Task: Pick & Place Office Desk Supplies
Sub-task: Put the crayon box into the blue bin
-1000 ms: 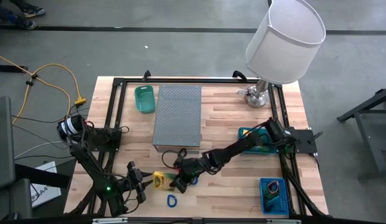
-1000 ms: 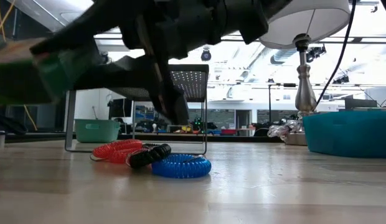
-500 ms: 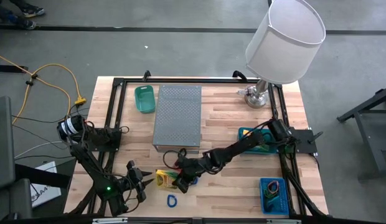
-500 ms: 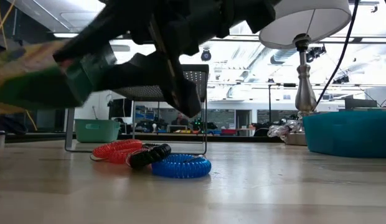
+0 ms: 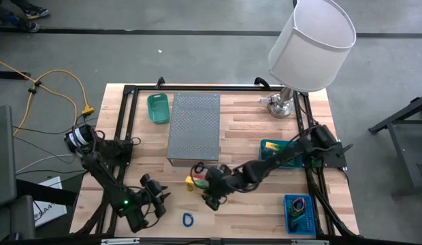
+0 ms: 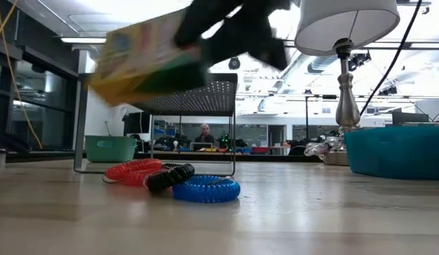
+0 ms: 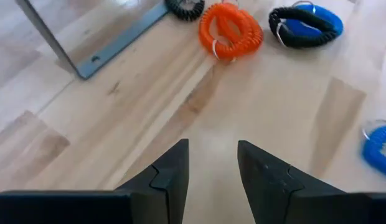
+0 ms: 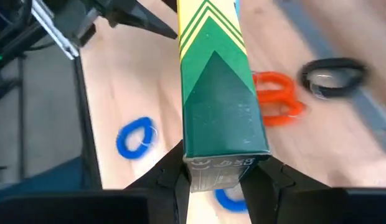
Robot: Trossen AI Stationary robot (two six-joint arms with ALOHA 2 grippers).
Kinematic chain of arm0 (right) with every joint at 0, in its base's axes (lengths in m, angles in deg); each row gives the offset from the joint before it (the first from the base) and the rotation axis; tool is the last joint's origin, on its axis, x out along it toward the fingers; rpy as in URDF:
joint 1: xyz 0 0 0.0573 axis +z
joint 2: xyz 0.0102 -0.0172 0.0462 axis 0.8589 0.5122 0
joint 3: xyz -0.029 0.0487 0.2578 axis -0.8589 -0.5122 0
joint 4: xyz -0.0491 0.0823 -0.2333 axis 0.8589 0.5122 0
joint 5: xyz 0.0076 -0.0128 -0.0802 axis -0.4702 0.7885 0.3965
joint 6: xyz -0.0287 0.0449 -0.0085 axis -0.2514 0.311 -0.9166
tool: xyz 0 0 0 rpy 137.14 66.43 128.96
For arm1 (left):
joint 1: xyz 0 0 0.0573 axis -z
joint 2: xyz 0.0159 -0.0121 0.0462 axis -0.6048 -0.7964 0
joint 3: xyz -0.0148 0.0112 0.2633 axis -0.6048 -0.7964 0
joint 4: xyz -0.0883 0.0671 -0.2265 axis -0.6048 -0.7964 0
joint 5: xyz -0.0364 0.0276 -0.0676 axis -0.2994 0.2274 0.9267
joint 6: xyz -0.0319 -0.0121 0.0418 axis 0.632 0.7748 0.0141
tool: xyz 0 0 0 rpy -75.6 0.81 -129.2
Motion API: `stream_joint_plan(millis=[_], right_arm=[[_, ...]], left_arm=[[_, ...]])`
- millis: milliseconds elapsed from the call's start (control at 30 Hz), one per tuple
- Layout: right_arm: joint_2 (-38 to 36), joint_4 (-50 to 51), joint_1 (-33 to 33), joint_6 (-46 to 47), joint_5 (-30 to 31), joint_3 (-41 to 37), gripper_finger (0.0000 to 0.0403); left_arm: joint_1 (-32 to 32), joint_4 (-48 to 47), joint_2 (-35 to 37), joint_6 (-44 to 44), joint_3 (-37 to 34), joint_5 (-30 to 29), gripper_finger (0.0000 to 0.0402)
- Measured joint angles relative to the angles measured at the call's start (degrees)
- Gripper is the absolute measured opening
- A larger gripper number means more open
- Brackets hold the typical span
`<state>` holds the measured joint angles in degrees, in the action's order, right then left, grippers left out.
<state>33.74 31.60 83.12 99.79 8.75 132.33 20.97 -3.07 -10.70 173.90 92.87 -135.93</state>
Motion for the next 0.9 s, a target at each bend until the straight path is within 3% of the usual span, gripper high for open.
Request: stream_joint_plan(millis=[267,667,900], right_arm=[[-4.3,15.2,6.6,6.7,11.0,0.0,0.0105],[-6.7,47.5,20.5,28.9,29.4,0.0,0.0105],[-6.7,68.2,25.4,44.7,31.1,0.0,0.0105]], left_arm=[[-5.5,1.3,0.9,-4.8,0.0,2.7,0.0132],[-9.0,4.8,1.0,-8.4,0.0,4.9,0.0132],[-9.0,5.1,1.0,-7.4,0.0,4.9,0.0132]])
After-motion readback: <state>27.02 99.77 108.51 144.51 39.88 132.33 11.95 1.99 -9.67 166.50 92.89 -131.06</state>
